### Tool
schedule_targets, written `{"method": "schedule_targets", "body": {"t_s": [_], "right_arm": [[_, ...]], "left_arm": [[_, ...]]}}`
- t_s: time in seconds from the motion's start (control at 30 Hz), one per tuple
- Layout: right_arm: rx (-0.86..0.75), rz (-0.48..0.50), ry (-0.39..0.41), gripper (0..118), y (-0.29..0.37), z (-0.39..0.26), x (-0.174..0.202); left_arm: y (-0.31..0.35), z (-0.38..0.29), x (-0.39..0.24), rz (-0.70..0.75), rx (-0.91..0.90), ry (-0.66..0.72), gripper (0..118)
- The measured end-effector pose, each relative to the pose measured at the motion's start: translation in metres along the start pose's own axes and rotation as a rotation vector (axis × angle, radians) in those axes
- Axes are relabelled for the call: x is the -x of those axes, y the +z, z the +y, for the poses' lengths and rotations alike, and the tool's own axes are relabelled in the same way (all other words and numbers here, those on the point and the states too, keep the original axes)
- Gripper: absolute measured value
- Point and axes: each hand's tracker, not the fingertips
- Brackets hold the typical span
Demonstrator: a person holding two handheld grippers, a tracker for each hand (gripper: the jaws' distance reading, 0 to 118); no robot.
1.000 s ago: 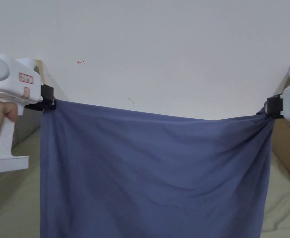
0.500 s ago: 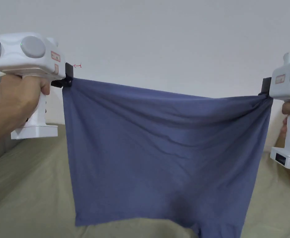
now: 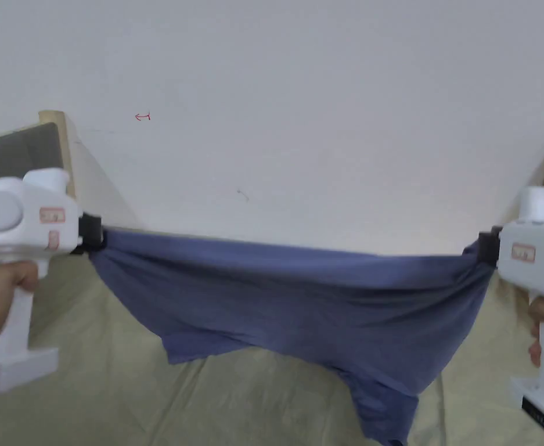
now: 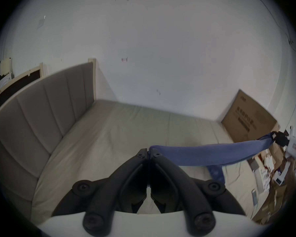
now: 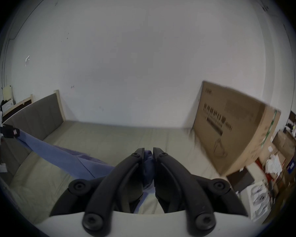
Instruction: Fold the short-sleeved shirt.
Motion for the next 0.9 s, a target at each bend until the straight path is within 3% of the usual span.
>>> {"method": "schedule_targets", "body": {"t_s": [0.13, 0.3, 0.37, 0.53, 0.57, 0.67, 0.7, 0.83, 0.9], "right_arm": [[0.084, 0.036, -0.026, 10, 0.027, -0.072, 0.001], [0.169, 0.046, -0.054, 10, 0.058, -0.159, -0.005], [0.243, 0.068, -0.014, 10, 0.07, -0.192, -0.006], [0.356, 0.081, -0.013, 10, 0.105, -0.263, -0.013], [0.283, 0.136, 0.022, 10, 0.095, -0.237, -0.006], [0.317, 0.127, 0.003, 10, 0.104, -0.235, -0.009], [0.324, 0.123, 0.005, 10, 0.142, -0.277, -0.017], [0.359, 0.15, -0.001, 10, 0.171, -0.306, -0.03], [0.366, 0.144, 0.034, 10, 0.185, -0.321, -0.033]], "left_arm": [[0.012, -0.082, 0.017, -0.022, 0.081, -0.042, 1], [0.038, -0.163, 0.034, -0.031, 0.141, 0.002, 1], [0.045, -0.189, 0.039, -0.069, 0.182, -0.011, 1], [0.074, -0.248, 0.051, -0.063, 0.229, -0.011, 1], [0.079, -0.256, 0.054, -0.071, 0.242, 0.006, 1], [0.097, -0.277, 0.058, -0.07, 0.251, 0.036, 1], [0.105, -0.285, 0.061, -0.088, 0.249, 0.044, 1], [0.125, -0.312, 0.062, -0.076, 0.288, -0.02, 1], [0.133, -0.325, 0.063, -0.073, 0.296, -0.044, 1]]}}
